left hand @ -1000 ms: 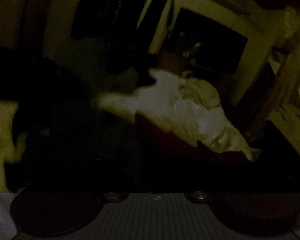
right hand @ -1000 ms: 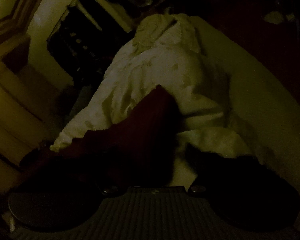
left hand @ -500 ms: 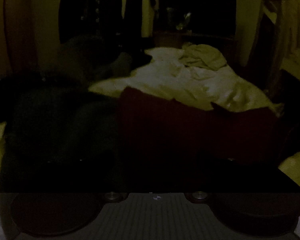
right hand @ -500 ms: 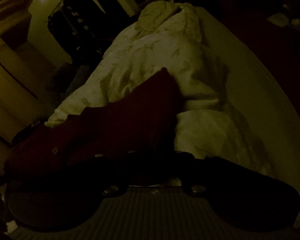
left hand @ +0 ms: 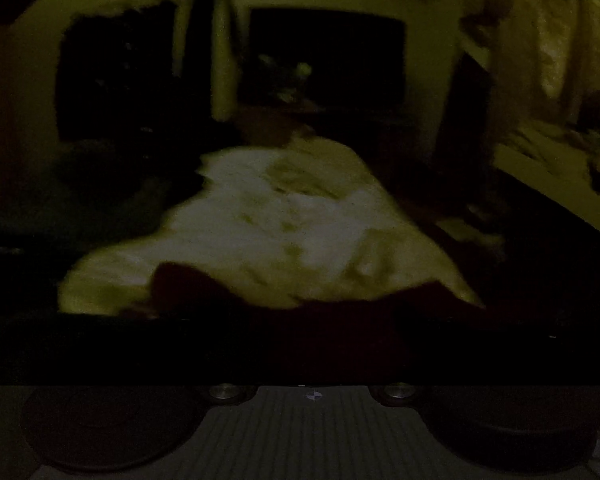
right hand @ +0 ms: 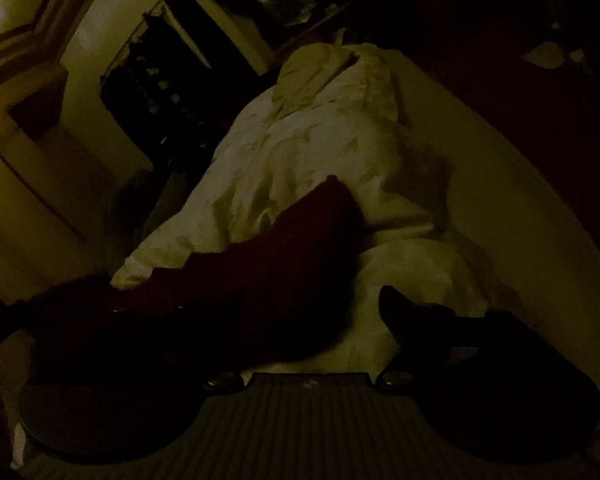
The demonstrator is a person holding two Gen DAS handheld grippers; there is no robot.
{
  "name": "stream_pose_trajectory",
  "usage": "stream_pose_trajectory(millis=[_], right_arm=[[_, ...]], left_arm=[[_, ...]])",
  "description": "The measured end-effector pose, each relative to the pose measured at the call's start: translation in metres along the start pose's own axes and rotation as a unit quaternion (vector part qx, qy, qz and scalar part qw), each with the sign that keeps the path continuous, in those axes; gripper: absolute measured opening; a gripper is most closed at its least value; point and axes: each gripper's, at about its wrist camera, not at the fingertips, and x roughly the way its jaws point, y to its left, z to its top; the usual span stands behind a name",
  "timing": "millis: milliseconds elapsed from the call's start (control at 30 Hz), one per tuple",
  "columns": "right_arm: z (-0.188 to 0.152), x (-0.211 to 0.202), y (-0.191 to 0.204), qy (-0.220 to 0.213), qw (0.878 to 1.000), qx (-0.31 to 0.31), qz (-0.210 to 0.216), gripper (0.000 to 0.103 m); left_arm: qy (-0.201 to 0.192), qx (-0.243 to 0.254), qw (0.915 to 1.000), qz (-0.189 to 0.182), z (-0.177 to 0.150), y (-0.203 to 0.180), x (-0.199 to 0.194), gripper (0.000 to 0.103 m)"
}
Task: Fold large clothes
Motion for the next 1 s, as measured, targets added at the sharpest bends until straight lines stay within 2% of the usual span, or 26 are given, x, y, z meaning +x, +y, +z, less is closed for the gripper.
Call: stream_pose_trajectory(millis=[33, 67, 100, 167, 233, 300, 333, 400, 533, 633, 667, 733, 833, 867, 900, 1000], right_arm=[[0.000, 0.000, 0.000, 0.000, 1.000, -0.003, 0.002, 0.084], [-0.001, 0.001, -0.001, 0.001, 1.000, -0.002, 0.005, 0.085], [-0.001, 0.002, -0.003, 0.003, 1.000, 0.001, 0.009, 0.085], [-0.001, 0.003, -0.008, 0.005, 1.000, 0.011, 0.014, 0.085], [0.000, 0.003, -0.011, 0.004, 1.000, 0.020, 0.022, 0.085], [0.000, 0.004, -0.014, 0.002, 0.999, 0.029, 0.027, 0.085], [0.000, 0.004, -0.014, 0.001, 0.999, 0.031, 0.029, 0.086], [0.000, 0.004, -0.015, -0.002, 0.999, 0.036, 0.030, 0.086], [-0.001, -0.001, -0.012, -0.016, 0.999, 0.040, 0.021, 0.087], [0.000, -0.006, -0.017, -0.023, 0.997, 0.062, 0.027, 0.091], [0.000, -0.008, -0.020, -0.025, 0.996, 0.077, 0.033, 0.092], [0.001, -0.010, -0.027, -0.021, 0.994, 0.101, 0.046, 0.094], [0.000, -0.011, -0.035, -0.009, 0.988, 0.137, 0.067, 0.096], [0.000, -0.012, -0.037, -0.007, 0.986, 0.147, 0.075, 0.097], [0.000, -0.013, -0.041, -0.005, 0.983, 0.161, 0.086, 0.098], [-0.001, -0.011, -0.052, 0.004, 0.970, 0.205, 0.131, 0.099]], left_arm=[[-0.003, 0.014, 0.9999, 0.000, 0.003, -0.007, 0.001, 0.103], [-0.015, 0.031, 0.9993, 0.018, 0.006, -0.013, -0.002, 0.103], [-0.027, 0.043, 0.9979, 0.041, 0.006, -0.014, -0.006, 0.103], [-0.051, 0.059, 0.9906, 0.113, 0.006, -0.006, -0.016, 0.103], [-0.068, 0.040, 0.9801, 0.182, 0.006, 0.015, -0.030, 0.103], [-0.086, -0.005, 0.9741, 0.209, 0.007, 0.037, -0.044, 0.103], [-0.091, -0.021, 0.9765, 0.194, 0.006, 0.043, -0.052, 0.103], [-0.088, -0.023, 0.9846, 0.149, 0.006, 0.041, -0.058, 0.103], [-0.055, 0.020, 0.9975, 0.039, 0.001, -0.004, -0.039, 0.103], [-0.002, 0.051, 0.9979, -0.040, -0.008, -0.044, -0.002, 0.103], [0.018, 0.063, 0.9967, -0.049, -0.013, -0.053, 0.012, 0.103], [0.061, 0.076, 0.9944, -0.040, -0.026, -0.064, 0.046, 0.103], [0.120, 0.088, 0.9888, 0.015, -0.057, -0.057, 0.094, 0.102], [0.137, 0.082, 0.9869, 0.022, -0.070, -0.049, 0.109, 0.101], [0.150, 0.062, 0.9866, 0.014, -0.082, -0.037, 0.119, 0.101], [0.152, 0.022, 0.9882, 0.001, -0.104, -0.021, 0.128, 0.101]])
